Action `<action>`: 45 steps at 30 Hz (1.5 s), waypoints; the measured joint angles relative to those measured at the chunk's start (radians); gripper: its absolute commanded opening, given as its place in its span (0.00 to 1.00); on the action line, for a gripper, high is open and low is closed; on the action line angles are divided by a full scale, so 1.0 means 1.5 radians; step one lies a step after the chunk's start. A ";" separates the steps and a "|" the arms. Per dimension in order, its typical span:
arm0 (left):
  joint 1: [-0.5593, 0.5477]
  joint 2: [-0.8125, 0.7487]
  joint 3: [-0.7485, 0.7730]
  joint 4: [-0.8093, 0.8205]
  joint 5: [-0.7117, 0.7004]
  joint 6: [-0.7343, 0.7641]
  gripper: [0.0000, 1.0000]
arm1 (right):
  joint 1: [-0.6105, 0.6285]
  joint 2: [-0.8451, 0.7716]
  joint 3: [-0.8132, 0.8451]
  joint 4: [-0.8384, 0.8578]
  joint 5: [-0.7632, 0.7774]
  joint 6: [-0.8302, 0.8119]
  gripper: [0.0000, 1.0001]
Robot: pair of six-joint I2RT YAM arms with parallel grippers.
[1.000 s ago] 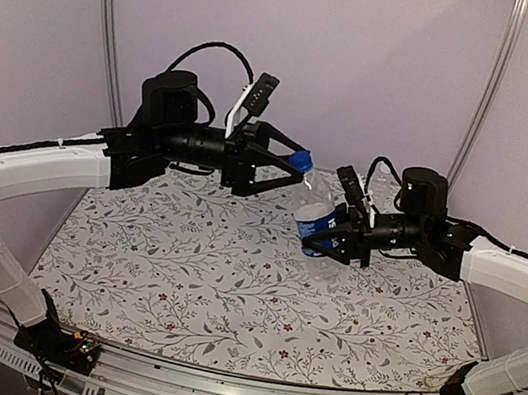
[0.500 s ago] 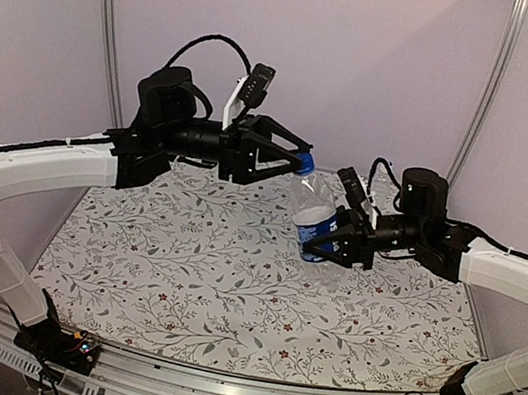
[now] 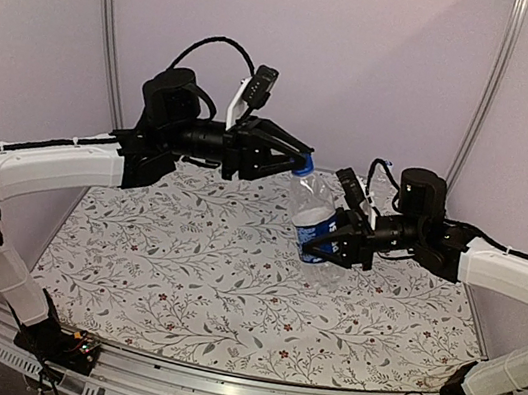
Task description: Unscrew the bottle caps
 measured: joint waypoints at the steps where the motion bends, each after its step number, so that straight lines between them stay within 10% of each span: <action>1: 0.000 0.000 0.000 -0.001 0.000 0.001 0.02 | 0.000 0.000 0.000 0.000 0.001 0.001 0.33; 10: 0.004 -0.006 -0.004 -0.020 -0.057 0.006 0.00 | 0.003 -0.005 0.000 -0.003 0.096 0.000 0.32; 24: -0.081 -0.034 0.009 -0.216 -0.575 -0.107 0.00 | 0.017 -0.002 0.013 -0.064 0.398 -0.015 0.32; 32: -0.086 -0.034 0.009 -0.216 -0.611 -0.117 0.34 | 0.019 0.006 0.026 -0.076 0.406 -0.028 0.32; 40: -0.047 -0.039 -0.019 -0.147 -0.458 -0.087 0.81 | 0.008 0.011 0.030 -0.081 0.335 -0.030 0.32; 45: -0.036 -0.064 -0.055 -0.110 -0.372 -0.039 0.92 | 0.007 0.011 0.030 -0.091 0.263 -0.035 0.32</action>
